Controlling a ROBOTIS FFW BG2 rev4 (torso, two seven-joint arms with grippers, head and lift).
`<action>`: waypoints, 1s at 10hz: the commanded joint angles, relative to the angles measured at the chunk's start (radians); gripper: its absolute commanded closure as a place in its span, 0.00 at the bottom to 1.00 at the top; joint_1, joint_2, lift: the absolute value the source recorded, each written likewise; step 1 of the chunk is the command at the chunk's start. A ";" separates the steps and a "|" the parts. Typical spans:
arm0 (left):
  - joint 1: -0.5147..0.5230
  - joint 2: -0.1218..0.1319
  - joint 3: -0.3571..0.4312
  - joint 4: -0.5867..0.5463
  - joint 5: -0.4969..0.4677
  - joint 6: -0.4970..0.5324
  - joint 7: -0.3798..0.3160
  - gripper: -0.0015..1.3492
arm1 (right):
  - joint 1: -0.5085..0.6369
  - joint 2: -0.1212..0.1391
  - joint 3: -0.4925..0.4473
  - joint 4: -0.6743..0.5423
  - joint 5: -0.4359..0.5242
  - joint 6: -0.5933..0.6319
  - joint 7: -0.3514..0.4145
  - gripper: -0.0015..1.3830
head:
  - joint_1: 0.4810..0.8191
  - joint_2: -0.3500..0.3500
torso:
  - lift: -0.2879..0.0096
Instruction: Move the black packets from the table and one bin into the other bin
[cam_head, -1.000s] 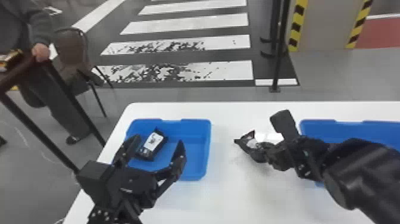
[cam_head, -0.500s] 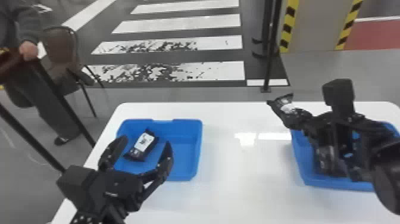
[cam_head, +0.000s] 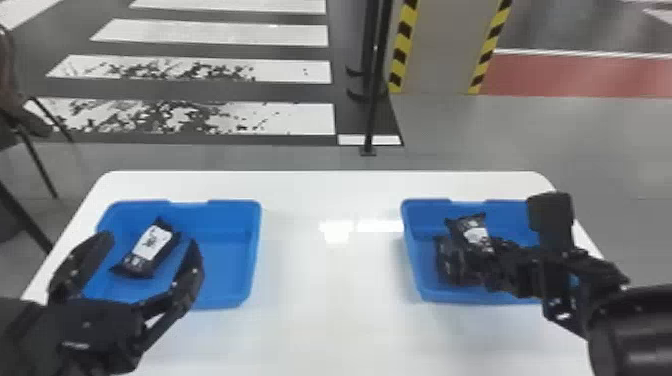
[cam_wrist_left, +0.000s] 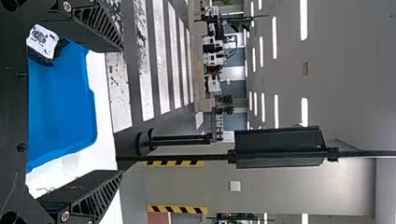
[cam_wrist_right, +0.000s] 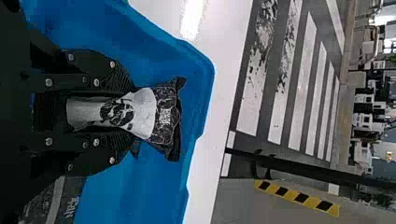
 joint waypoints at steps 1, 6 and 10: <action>-0.003 0.002 -0.005 0.000 -0.013 -0.003 0.000 0.07 | 0.032 0.005 -0.018 -0.008 -0.003 -0.042 -0.002 0.18 | 0.63 0.39 | 0.60; -0.062 0.003 -0.001 0.029 -0.136 0.078 -0.009 0.07 | 0.427 0.086 -0.171 -0.324 -0.121 -0.226 0.000 0.06 | 0.63 0.37 | 0.60; -0.239 0.005 0.037 0.179 -0.360 0.257 -0.098 0.07 | 0.611 0.097 -0.179 -0.447 -0.206 -0.245 0.071 0.06 | 0.63 0.47 | 0.60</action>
